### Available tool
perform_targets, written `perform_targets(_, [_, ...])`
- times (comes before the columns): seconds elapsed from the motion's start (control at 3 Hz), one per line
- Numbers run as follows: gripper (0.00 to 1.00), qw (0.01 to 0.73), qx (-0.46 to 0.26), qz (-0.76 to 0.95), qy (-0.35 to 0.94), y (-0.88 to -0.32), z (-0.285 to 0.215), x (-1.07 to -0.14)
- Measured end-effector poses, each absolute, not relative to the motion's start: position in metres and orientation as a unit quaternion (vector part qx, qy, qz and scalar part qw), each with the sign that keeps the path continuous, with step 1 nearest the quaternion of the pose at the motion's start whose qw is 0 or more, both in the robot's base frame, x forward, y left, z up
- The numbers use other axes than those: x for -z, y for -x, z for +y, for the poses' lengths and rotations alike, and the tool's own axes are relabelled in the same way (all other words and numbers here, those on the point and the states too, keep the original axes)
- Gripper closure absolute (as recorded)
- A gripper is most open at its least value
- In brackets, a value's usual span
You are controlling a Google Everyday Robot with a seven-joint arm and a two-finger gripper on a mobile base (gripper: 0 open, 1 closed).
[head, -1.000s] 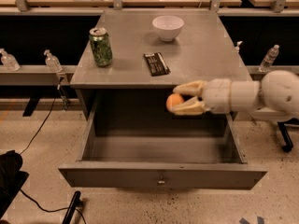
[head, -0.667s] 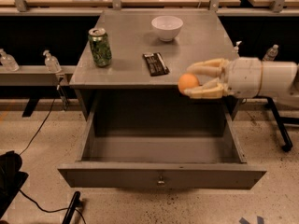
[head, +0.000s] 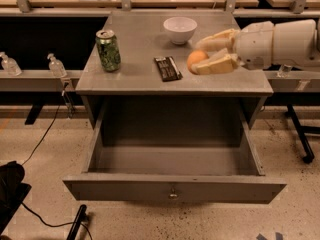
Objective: Pick orange from top drawer and place on counter
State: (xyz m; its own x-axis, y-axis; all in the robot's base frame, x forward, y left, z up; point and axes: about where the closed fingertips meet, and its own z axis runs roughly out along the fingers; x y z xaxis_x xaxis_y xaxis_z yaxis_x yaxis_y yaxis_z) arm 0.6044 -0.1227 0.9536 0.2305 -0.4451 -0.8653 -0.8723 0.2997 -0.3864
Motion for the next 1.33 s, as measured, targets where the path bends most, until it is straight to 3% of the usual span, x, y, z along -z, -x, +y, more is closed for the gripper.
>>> perform_targets(0.33, [1.0,0.514,-0.164,0.653,0.532,-0.649,-0.111,-0.943])
perform_targets(1.0, [1.0,0.475,-0.19,0.754,0.411,-0.703,-0.126,-0.901])
perform_targets(1.33, [0.87,0.463,-0.205,0.772,0.385,-0.712,-0.131,-0.881])
